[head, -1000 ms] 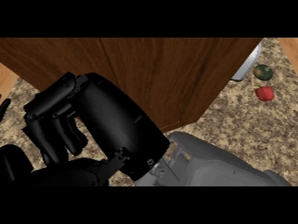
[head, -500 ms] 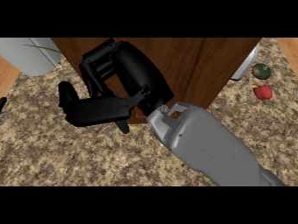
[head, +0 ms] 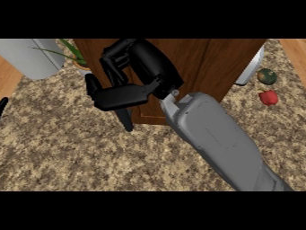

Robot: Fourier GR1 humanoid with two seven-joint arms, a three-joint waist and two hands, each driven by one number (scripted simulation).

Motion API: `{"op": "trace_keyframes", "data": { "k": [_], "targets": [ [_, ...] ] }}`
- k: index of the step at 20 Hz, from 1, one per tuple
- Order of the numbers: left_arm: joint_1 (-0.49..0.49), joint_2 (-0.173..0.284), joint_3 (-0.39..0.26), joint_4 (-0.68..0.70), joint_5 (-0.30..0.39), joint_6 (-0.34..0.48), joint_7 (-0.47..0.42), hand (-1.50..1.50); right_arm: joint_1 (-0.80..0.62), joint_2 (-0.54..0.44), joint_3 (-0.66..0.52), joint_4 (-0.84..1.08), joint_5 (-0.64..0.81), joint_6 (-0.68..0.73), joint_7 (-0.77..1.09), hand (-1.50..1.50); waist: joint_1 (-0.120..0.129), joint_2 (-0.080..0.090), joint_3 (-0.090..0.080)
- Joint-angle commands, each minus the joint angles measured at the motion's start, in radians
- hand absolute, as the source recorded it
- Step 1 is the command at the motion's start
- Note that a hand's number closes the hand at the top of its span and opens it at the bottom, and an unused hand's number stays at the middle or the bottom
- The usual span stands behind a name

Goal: Pick up the wine, place it into the cabinet and close the cabinet

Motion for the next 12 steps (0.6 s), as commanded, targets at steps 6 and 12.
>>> {"op": "trace_keyframes", "data": {
  "k": [6, 12],
  "targets": [
    [-0.019, -0.025, -0.008, 0.0, -0.016, -0.02, -0.009, -1.5, -0.027, -0.104, -0.126, 0.199, 0.025, 0.062, -0.097, 1.5, 0.002, 0.036, 0.006],
    [-0.04, -0.014, -0.008, 0.011, -0.002, -0.029, 0.022, -1.5, -0.045, -0.112, -0.142, 0.216, 0.025, 0.071, -0.094, 1.5, 0.0, 0.036, 0.006]
  ]
}}
